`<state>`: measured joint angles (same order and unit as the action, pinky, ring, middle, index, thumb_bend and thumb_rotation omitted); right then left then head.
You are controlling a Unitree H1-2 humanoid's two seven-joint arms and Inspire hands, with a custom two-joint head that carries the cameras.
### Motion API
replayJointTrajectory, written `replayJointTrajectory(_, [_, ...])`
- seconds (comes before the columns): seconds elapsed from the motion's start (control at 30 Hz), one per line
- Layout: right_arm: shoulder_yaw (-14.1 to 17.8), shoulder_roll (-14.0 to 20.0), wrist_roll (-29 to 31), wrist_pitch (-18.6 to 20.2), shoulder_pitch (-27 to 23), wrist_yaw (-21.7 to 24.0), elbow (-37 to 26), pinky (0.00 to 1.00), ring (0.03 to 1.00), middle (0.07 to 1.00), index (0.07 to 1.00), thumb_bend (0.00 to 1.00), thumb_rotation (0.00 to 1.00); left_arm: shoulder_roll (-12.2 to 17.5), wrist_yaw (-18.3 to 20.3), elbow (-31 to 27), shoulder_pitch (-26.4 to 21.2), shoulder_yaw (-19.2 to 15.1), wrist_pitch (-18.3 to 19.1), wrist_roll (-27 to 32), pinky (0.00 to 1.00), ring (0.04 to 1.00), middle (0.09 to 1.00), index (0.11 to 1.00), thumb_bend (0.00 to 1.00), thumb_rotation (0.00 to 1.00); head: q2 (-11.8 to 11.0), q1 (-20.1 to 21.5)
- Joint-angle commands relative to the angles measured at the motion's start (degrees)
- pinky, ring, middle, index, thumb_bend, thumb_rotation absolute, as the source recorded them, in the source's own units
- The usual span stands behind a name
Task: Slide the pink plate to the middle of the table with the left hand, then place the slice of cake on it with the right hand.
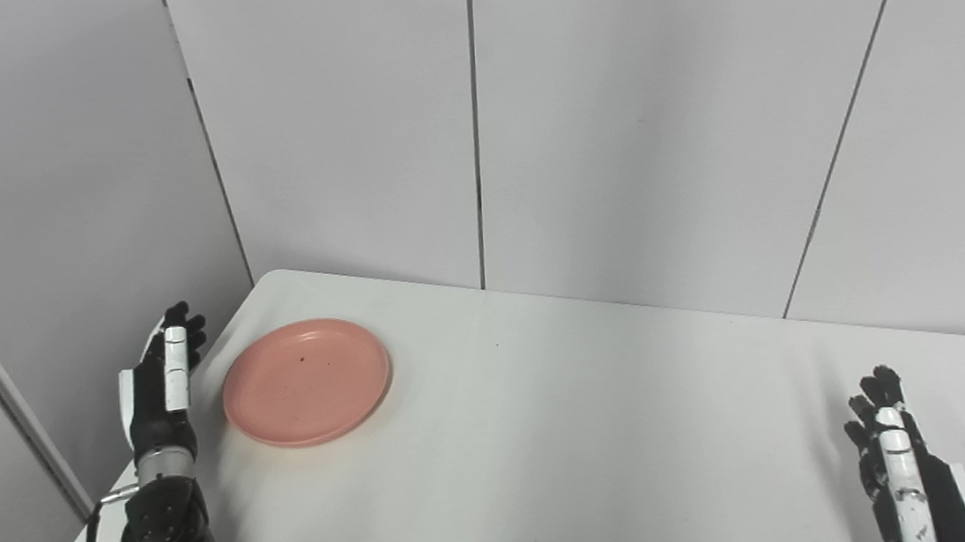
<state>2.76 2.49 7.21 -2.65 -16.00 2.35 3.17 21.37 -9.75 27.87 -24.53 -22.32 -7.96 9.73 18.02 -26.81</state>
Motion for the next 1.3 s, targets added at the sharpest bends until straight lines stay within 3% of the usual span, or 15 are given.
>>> replayJointTrajectory(0.0, [0.23, -0.04, 0.35, -0.46, -0.91, 0.15, -1.81, 1.00, 1.000, 1.000, 1.000, 0.32, 0.90, 1.86, 2.16, -0.63, -2.09, 0.19, -0.84, 1.22, 0.99, 0.928, 0.894, 0.893, 0.91, 1.00, 0.21, -0.04])
replayJointTrajectory(0.37, [0.22, 0.08, 0.01, -0.26, -1.02, -0.21, -2.19, 1.00, 1.000, 1.000, 1.000, 0.28, 0.87, 0.26, 6.66, 2.65, -3.34, 2.84, -0.82, 2.86, 0.99, 0.950, 0.938, 0.943, 0.90, 1.00, 0.46, -0.18])
replayJointTrajectory(0.57, [0.59, -0.17, 0.61, 0.78, -1.19, -0.49, -2.36, 1.00, 1.000, 1.000, 1.000, 0.29, 0.84, 0.38, 10.85, 4.54, -3.92, 4.84, 2.11, 3.82, 1.00, 0.998, 0.986, 0.989, 0.90, 1.00, 0.59, -0.16])
replayJointTrajectory(0.73, [0.67, -0.17, 0.58, 0.70, -1.31, -0.60, -2.24, 1.00, 1.000, 1.000, 1.000, 0.30, 0.82, -0.65, 12.50, 6.53, -5.07, 5.13, 1.26, 4.96, 1.00, 0.983, 0.968, 0.974, 0.91, 1.00, 0.67, -0.15])
replayJointTrajectory(0.9, [0.74, -0.29, 0.67, 1.24, -1.37, -0.82, -2.43, 1.00, 1.000, 1.000, 1.000, 0.30, 0.82, -2.93, 15.61, 6.32, -5.59, 4.67, 1.40, 9.96, 1.00, 0.968, 0.951, 0.957, 0.90, 1.00, 0.82, 0.04])
replayJointTrajectory(1.03, [0.68, -0.23, 1.00, 1.67, -1.42, -0.70, -2.57, 1.00, 1.000, 1.000, 1.000, 0.33, 0.82, -5.80, 14.24, 5.65, -6.34, 2.96, 1.81, 13.59, 0.90, 0.899, 0.885, 0.884, 0.91, 1.00, 0.80, 0.06])
replayJointTrajectory(1.27, [0.38, 0.04, 0.74, 1.87, -1.27, -0.46, -2.80, 1.00, 1.000, 1.000, 1.000, 0.36, 0.82, -8.35, 15.27, 4.30, -7.01, 2.19, 3.94, 16.96, 0.83, 0.853, 0.853, 0.851, 0.90, 1.00, 0.98, 0.93])
